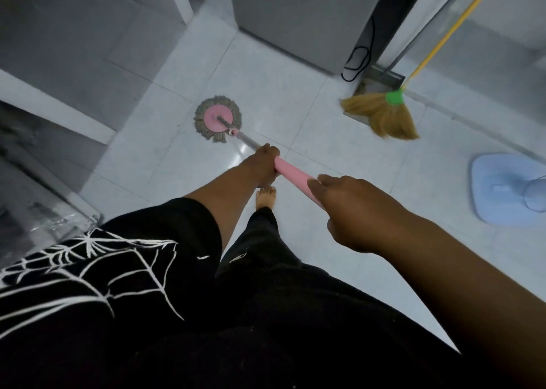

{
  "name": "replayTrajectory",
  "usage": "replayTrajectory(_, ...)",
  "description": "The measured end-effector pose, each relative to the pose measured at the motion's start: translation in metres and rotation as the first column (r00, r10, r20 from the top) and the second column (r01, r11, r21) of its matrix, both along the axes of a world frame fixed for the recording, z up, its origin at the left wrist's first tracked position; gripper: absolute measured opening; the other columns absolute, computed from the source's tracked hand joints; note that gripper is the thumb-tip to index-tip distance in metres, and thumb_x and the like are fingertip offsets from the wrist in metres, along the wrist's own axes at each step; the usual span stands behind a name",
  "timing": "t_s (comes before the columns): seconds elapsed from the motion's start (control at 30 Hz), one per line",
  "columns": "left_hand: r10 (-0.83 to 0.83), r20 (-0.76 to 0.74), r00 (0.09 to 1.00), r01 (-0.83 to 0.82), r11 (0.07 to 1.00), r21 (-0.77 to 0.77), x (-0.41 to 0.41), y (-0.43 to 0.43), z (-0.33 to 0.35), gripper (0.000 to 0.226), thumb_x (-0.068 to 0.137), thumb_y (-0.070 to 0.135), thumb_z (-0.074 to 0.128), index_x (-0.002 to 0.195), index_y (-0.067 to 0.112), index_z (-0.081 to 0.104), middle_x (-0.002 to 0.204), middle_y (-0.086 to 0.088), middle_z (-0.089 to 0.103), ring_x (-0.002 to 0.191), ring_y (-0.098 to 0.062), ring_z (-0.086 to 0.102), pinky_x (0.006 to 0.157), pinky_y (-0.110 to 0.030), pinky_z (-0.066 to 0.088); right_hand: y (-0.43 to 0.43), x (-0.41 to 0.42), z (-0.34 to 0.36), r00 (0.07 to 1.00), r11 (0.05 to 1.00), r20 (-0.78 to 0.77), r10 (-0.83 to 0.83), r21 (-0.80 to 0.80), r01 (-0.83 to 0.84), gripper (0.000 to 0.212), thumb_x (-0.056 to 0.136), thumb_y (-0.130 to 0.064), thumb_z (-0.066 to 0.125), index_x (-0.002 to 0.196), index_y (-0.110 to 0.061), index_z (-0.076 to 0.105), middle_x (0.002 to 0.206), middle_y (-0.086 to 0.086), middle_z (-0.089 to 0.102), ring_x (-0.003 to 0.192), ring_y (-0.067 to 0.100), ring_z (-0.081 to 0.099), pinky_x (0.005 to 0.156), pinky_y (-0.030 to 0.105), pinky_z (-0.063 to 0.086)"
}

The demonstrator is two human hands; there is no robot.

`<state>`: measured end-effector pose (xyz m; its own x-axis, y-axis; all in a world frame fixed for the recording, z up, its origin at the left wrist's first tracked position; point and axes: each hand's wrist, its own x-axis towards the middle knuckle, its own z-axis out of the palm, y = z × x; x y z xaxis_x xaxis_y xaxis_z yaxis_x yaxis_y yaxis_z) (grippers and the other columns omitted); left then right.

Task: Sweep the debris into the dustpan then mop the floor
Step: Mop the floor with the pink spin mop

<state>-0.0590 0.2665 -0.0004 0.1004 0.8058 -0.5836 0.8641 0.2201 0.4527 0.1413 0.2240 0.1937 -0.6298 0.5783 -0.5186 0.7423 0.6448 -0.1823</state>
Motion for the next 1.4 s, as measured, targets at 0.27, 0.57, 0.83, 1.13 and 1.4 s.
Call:
replayTrajectory(0.27,0.011,-0.004,1.000,-0.011,1.000,0.019,0.023,-0.089,0.004,0.030,0.094,0.015,0.052,0.122,0.005,0.046,0.128,-0.014,0.045,0.099,-0.032,0.058,0.079,-0.039,0.045,-0.079,0.024,0.012,0.999,0.998,0.020,0.039,-0.057,-0.038,0.054,0.084,-0.009,0.061,0.134,-0.013,0.043,0.118,0.006,0.054,0.083,0.024,0.057,0.069,0.037,0.053)
replayTrajectory(0.57,0.074,0.012,0.997,-0.074,0.996,0.059,-0.016,-0.072,-0.010,0.038,0.094,0.018,0.058,0.127,0.005,0.044,0.132,-0.011,0.044,0.100,-0.030,0.060,0.089,-0.044,0.050,-0.052,-0.009,0.002,0.996,0.996,0.010,0.086,-0.027,-0.086,0.040,0.083,-0.005,0.056,0.122,-0.012,0.049,0.100,0.005,0.051,0.069,0.021,0.049,0.047,0.026,0.027)
replayTrajectory(0.83,0.153,0.016,0.988,-0.153,0.988,0.028,-0.127,-0.010,-0.032,0.051,0.092,0.016,0.060,0.138,0.012,0.037,0.159,-0.010,0.018,0.132,-0.033,0.046,0.106,-0.047,0.040,0.015,-0.117,-0.006,0.995,0.996,-0.043,0.091,-0.019,-0.092,0.050,0.087,-0.006,0.059,0.135,-0.005,0.044,0.122,0.016,0.055,0.068,0.023,0.045,0.060,0.031,0.041)
replayTrajectory(1.13,0.180,0.062,0.982,-0.184,0.980,0.070,-0.252,0.087,-0.033,0.044,0.093,0.017,0.058,0.134,0.008,0.041,0.155,-0.012,0.028,0.145,-0.026,0.029,0.110,-0.046,0.035,0.121,-0.239,-0.003,0.994,0.995,-0.062,0.093,0.023,-0.092,0.047,0.084,-0.005,0.061,0.129,-0.004,0.049,0.106,0.012,0.056,0.060,0.018,0.036,0.053,0.029,0.032)
replayTrajectory(1.4,0.168,0.045,0.985,-0.168,0.986,0.003,-0.259,0.094,-0.033,0.044,0.094,0.013,0.055,0.134,0.007,0.039,0.157,-0.015,0.021,0.143,-0.031,0.032,0.112,-0.047,0.033,0.116,-0.249,-0.002,0.996,0.997,-0.040,0.082,-0.003,-0.082,0.058,0.087,-0.004,0.061,0.141,-0.001,0.038,0.123,0.018,0.051,0.074,0.023,0.048,0.067,0.031,0.045)
